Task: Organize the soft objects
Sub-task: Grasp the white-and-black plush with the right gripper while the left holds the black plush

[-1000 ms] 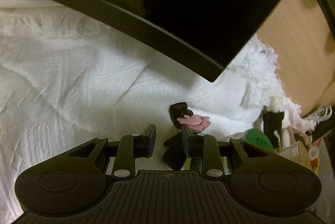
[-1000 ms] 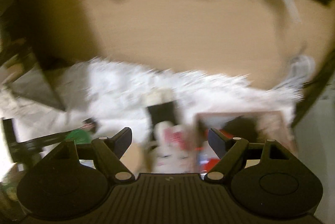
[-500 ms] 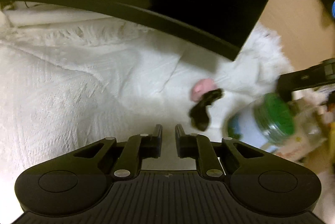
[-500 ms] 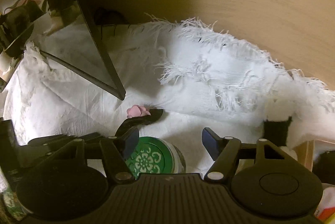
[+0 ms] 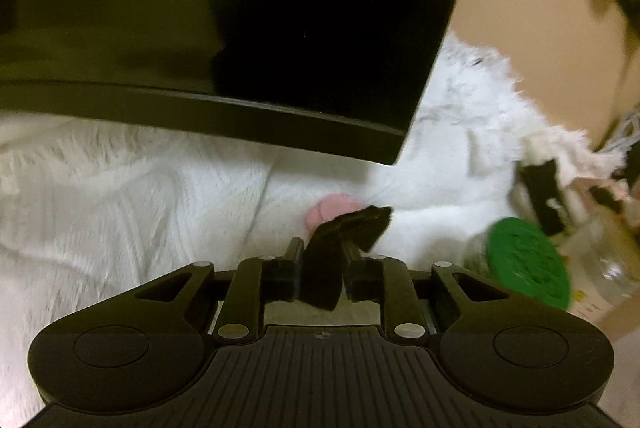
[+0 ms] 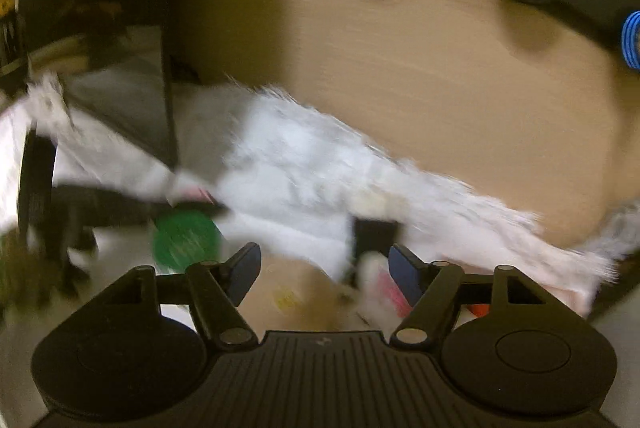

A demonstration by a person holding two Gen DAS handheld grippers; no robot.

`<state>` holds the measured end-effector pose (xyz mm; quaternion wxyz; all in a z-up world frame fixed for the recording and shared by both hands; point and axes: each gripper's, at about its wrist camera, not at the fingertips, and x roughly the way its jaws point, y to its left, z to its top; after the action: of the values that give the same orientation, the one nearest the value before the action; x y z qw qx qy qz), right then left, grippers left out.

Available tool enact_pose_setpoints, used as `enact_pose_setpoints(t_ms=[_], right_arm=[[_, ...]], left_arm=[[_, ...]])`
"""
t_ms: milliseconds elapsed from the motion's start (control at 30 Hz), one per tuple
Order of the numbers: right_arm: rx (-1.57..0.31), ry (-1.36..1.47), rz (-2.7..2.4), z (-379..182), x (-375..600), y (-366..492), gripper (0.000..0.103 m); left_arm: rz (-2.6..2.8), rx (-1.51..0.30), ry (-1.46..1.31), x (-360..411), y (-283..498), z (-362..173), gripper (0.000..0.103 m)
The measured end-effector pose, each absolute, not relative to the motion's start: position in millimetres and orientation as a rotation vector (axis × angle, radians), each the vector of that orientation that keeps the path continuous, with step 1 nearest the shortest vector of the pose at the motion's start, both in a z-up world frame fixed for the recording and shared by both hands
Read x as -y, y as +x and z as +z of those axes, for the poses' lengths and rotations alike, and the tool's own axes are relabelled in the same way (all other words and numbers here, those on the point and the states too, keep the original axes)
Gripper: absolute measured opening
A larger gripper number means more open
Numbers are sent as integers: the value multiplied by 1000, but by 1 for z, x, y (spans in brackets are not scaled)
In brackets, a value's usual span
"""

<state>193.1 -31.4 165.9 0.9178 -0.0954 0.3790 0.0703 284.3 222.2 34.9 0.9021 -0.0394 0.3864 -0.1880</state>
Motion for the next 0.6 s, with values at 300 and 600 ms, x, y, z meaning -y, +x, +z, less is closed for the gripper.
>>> enact_pose_setpoints(t_ms=[300, 600], right_arm=[[-857, -124, 41, 145, 87, 136, 72], [-869, 22, 17, 159, 98, 197, 72]], left_arm=[[-445, -828, -107, -210, 314, 22, 35], [-414, -855, -160, -234, 287, 25, 26]])
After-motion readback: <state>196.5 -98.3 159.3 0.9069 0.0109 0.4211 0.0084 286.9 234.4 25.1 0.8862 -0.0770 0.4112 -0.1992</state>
